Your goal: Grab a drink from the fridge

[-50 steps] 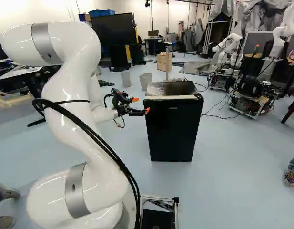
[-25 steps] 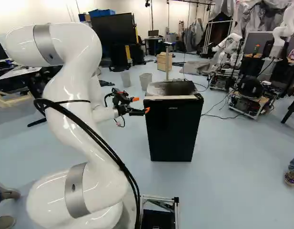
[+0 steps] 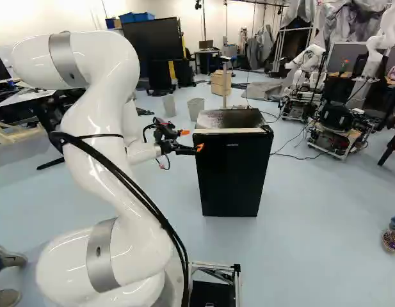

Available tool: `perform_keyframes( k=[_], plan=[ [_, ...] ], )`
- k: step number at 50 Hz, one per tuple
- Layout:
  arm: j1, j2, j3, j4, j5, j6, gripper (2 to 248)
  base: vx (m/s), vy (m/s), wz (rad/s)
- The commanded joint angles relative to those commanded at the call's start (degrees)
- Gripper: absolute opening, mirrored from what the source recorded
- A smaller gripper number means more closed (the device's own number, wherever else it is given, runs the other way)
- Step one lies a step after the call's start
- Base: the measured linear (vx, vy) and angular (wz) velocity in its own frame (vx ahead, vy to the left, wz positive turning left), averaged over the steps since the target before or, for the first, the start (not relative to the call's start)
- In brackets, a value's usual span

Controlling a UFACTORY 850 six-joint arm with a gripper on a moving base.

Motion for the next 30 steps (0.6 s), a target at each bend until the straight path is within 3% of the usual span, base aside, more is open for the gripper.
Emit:
perform_keyframes(
  k=[30],
  plan=[
    [-1.4,-4.0,-1.4,0.0,0.0,0.0,247,0.0,0.0,0.0]
  ],
)
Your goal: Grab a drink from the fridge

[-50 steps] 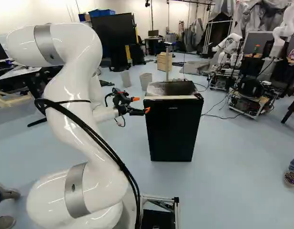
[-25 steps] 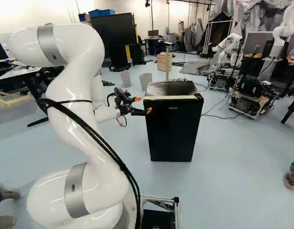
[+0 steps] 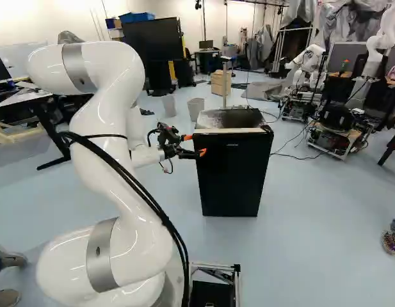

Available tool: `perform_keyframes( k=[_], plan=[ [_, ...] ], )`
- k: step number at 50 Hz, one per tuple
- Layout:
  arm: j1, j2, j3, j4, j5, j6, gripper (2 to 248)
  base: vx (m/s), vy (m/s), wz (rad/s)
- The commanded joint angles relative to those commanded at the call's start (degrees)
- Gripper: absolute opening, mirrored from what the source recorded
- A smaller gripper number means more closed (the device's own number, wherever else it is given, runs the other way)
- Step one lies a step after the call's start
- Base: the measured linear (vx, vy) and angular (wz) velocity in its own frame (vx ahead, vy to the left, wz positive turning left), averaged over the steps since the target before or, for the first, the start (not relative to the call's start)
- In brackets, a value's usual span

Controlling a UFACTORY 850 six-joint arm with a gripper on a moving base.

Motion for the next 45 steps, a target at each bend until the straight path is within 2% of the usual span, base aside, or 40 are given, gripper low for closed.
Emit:
perform_keyframes(
  k=[25,45],
  plan=[
    [-0.7,0.1,0.3,0.0,0.0,0.0,247,0.0,0.0,0.0],
    [-0.1,1.9,3.5,0.0,0.0,0.0,247,0.0,0.0,0.0]
  ],
)
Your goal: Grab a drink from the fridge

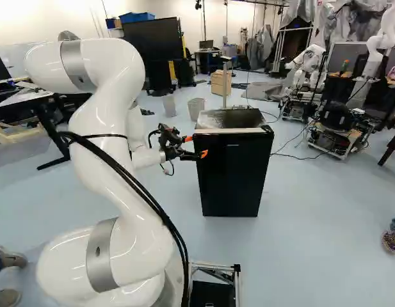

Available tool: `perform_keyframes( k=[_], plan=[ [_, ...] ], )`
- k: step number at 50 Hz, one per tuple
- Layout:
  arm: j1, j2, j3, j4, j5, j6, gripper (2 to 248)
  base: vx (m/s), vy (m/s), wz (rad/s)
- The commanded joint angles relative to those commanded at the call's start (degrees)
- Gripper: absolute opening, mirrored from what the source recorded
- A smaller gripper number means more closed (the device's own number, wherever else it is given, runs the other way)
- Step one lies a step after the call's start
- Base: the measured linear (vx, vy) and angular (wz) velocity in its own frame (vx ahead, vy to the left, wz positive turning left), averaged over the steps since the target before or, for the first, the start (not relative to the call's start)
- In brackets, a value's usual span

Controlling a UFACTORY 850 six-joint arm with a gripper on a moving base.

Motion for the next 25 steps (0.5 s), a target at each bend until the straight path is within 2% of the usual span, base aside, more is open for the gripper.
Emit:
perform_keyframes(
  k=[25],
  plan=[
    [1.4,2.8,5.1,0.0,0.0,0.0,247,0.0,0.0,0.0]
  ],
)
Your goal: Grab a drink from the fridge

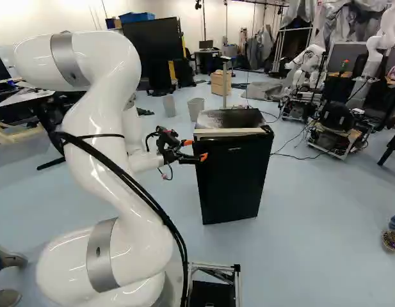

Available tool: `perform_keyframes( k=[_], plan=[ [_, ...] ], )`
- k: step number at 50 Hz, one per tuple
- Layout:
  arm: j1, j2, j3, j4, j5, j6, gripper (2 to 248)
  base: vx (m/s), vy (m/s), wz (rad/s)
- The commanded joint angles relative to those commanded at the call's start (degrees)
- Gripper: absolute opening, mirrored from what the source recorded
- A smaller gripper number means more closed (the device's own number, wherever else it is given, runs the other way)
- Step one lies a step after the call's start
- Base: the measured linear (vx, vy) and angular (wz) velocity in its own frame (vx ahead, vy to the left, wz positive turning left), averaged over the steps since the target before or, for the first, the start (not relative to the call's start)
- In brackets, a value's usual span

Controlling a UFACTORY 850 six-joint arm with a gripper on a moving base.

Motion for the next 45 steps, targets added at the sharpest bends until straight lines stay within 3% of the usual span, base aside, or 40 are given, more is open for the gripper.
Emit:
perform_keyframes(
  k=[45],
  plan=[
    [2.8,5.1,9.5,2.0,1.8,0.0,247,0.0,0.0,0.0]
  ],
)
